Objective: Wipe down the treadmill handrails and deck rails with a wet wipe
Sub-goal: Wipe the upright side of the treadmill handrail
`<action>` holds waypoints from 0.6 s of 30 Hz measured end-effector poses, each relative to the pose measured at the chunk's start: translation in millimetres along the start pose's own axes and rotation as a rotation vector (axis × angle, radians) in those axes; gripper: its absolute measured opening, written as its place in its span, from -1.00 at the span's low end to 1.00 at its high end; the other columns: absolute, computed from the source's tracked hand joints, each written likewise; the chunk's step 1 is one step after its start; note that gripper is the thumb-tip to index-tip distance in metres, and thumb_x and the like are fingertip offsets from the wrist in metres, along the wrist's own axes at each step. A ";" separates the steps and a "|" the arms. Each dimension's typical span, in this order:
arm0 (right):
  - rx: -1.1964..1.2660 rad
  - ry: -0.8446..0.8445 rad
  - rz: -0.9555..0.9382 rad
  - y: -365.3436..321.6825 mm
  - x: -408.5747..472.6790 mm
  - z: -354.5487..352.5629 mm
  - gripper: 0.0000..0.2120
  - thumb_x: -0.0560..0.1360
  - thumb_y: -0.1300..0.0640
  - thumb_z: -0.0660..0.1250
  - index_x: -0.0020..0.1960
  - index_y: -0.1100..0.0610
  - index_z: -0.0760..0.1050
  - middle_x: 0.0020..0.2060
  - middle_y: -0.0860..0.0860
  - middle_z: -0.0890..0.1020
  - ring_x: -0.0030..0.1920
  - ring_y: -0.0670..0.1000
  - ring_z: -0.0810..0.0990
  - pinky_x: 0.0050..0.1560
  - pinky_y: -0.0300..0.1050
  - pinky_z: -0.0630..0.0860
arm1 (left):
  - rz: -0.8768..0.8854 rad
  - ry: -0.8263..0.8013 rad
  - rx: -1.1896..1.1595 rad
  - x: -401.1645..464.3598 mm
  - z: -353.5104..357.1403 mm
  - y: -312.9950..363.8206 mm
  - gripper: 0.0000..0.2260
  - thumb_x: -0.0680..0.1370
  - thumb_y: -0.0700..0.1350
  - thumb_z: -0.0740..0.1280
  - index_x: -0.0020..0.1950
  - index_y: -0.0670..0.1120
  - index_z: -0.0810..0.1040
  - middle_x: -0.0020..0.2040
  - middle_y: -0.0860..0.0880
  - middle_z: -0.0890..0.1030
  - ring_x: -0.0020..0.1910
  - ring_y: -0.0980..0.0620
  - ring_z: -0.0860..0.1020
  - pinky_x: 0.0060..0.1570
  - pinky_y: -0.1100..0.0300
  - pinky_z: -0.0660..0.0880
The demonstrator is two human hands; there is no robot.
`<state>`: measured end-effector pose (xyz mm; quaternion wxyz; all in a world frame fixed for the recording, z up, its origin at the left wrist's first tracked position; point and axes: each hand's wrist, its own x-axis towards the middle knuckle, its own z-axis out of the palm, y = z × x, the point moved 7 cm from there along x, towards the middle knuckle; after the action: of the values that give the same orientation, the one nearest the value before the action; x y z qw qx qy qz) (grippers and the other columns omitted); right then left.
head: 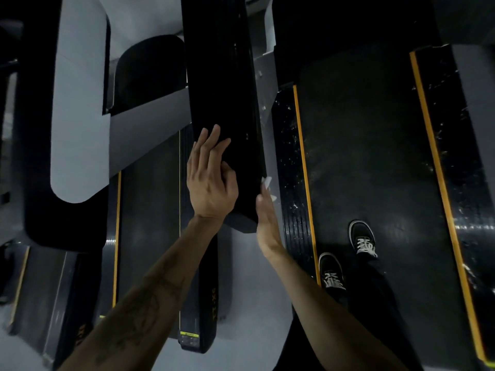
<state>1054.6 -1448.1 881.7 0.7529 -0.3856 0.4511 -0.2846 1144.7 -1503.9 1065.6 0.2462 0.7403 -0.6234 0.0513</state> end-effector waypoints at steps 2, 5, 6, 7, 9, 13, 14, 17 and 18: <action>-0.050 0.005 -0.054 18.2 -20.2 0.0 -0.41 0.66 -0.32 0.02 0.65 -0.26 0.00 0.62 -0.31 0.05 0.63 -0.21 -0.06 0.63 0.16 -0.08 | -0.001 0.007 -0.003 -0.3 -0.6 0.6 -0.59 0.49 -0.31 0.21 0.32 -0.24 0.57 0.48 -0.17 0.49 0.53 -0.20 0.37 0.43 -0.27 0.34; -0.052 0.013 0.022 40.0 -33.2 -7.3 -0.49 0.65 -0.30 -0.01 0.58 -0.41 0.00 0.58 -0.43 0.02 0.59 -0.31 -0.10 0.63 0.04 -0.13 | 0.000 0.012 -0.005 0.2 -0.8 1.2 -0.59 0.48 -0.33 0.22 0.31 -0.25 0.58 0.47 -0.18 0.49 0.53 -0.21 0.37 0.44 -0.27 0.33; -0.028 0.014 0.060 40.2 -27.5 -9.6 -0.45 0.64 -0.33 -0.02 0.60 -0.34 -0.02 0.60 -0.38 0.01 0.60 -0.30 -0.11 0.64 0.03 -0.13 | -0.001 0.013 -0.006 0.3 -0.8 1.5 -0.59 0.48 -0.34 0.23 0.31 -0.25 0.58 0.47 -0.18 0.49 0.53 -0.21 0.37 0.44 -0.27 0.33; 0.001 0.021 0.106 38.5 -17.5 -11.6 -0.38 0.62 -0.37 -0.03 0.64 -0.25 -0.03 0.63 -0.29 0.00 0.62 -0.23 -0.10 0.64 0.06 -0.12 | -0.003 0.013 -0.006 0.4 -0.6 1.6 -0.59 0.47 -0.35 0.23 0.30 -0.25 0.58 0.47 -0.18 0.49 0.53 -0.21 0.37 0.44 -0.28 0.33; 0.034 0.029 0.199 27.2 6.2 -14.2 -0.23 0.58 -0.44 -0.02 0.68 -0.12 -0.05 0.66 -0.11 0.03 0.66 -0.04 -0.06 0.65 0.20 -0.08 | -0.009 0.009 -0.007 0.5 -0.2 0.9 -0.59 0.47 -0.35 0.24 0.30 -0.25 0.58 0.47 -0.18 0.49 0.53 -0.21 0.38 0.43 -0.28 0.33; 0.067 0.003 0.104 1.8 21.9 -9.3 -0.20 0.54 -0.48 0.04 0.67 -0.15 -0.01 0.65 -0.15 0.10 0.65 -0.09 0.02 0.64 0.22 0.02 | -0.015 0.011 -0.019 0.2 0.7 0.0 -0.60 0.50 -0.30 0.19 0.30 -0.26 0.58 0.47 -0.17 0.50 0.53 -0.19 0.38 0.43 -0.26 0.34; 0.043 -0.004 0.045 0.7 12.8 -6.5 -0.25 0.57 -0.46 0.03 0.66 -0.19 0.00 0.64 -0.20 0.09 0.64 -0.13 0.01 0.64 0.23 0.01 | -0.016 0.017 -0.030 0.1 0.5 -0.4 -0.60 0.50 -0.29 0.18 0.31 -0.26 0.58 0.47 -0.17 0.50 0.53 -0.19 0.38 0.44 -0.25 0.34; -0.057 -0.003 -0.027 18.1 -18.8 -2.2 -0.41 0.64 -0.36 0.00 0.63 -0.29 0.00 0.63 -0.30 0.07 0.63 -0.21 -0.03 0.64 0.21 -0.03 | -0.015 0.030 -0.043 0.6 -0.4 -0.8 -0.60 0.51 -0.29 0.18 0.31 -0.26 0.57 0.46 -0.17 0.51 0.52 -0.18 0.39 0.44 -0.24 0.35; -0.069 0.009 -0.014 24.8 -23.5 -4.0 -0.43 0.65 -0.32 -0.01 0.63 -0.30 0.00 0.62 -0.31 0.07 0.62 -0.23 -0.04 0.65 0.18 -0.04 | -0.015 0.028 -0.042 1.0 -0.5 -0.9 -0.60 0.50 -0.29 0.18 0.31 -0.26 0.57 0.46 -0.17 0.51 0.52 -0.19 0.39 0.43 -0.24 0.35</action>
<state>1042.9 -1417.7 870.5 0.7350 -0.4134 0.4613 -0.2759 1145.9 -1504.5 1066.2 0.2706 0.7390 -0.6152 0.0467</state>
